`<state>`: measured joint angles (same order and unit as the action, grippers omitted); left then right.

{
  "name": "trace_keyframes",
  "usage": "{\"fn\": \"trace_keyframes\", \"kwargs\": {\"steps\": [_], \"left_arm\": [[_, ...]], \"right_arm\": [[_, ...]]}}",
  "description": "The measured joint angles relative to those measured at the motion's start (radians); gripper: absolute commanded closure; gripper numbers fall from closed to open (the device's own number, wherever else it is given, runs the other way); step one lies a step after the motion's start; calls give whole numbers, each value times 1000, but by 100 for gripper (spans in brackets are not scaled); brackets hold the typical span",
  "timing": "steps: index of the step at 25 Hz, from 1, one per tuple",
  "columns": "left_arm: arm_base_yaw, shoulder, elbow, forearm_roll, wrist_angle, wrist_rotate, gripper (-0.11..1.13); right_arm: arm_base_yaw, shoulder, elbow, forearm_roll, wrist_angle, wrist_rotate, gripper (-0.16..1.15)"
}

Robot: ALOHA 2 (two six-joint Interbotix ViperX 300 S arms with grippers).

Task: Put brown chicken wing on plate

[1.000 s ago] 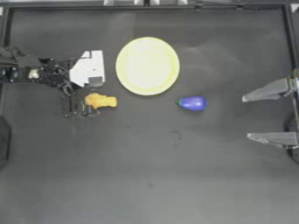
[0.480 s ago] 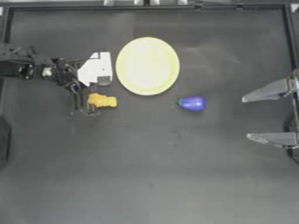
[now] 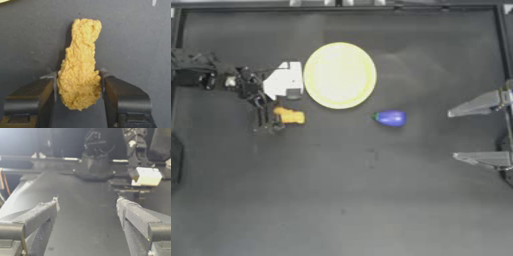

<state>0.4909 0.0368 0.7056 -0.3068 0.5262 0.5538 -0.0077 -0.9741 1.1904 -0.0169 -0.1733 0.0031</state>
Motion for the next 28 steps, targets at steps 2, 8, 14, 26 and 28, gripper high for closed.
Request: {"fn": "trace_keyframes", "kwargs": {"steps": [2, 8, 14, 26, 28], "left_arm": [[-5, -2, -6, 0, 14, 0, 85], [-14, -72, -31, 0, 46, 0, 84], [-14, -156, -92, 2, 54, 3, 84], [44, 38, -321, 15, 48, 55, 83], [55, 75, -357, 15, 46, 71, 83]], "right_arm": [[0, 0, 0, 0, 0, 0, -2], [0, 0, 0, 0, 0, 0, -2], [0, 0, 0, 0, 0, 0, -2], [-2, 0, -2, 0, 0, 2, -2], [-2, 0, 0, 0, 0, 2, -2]]}}
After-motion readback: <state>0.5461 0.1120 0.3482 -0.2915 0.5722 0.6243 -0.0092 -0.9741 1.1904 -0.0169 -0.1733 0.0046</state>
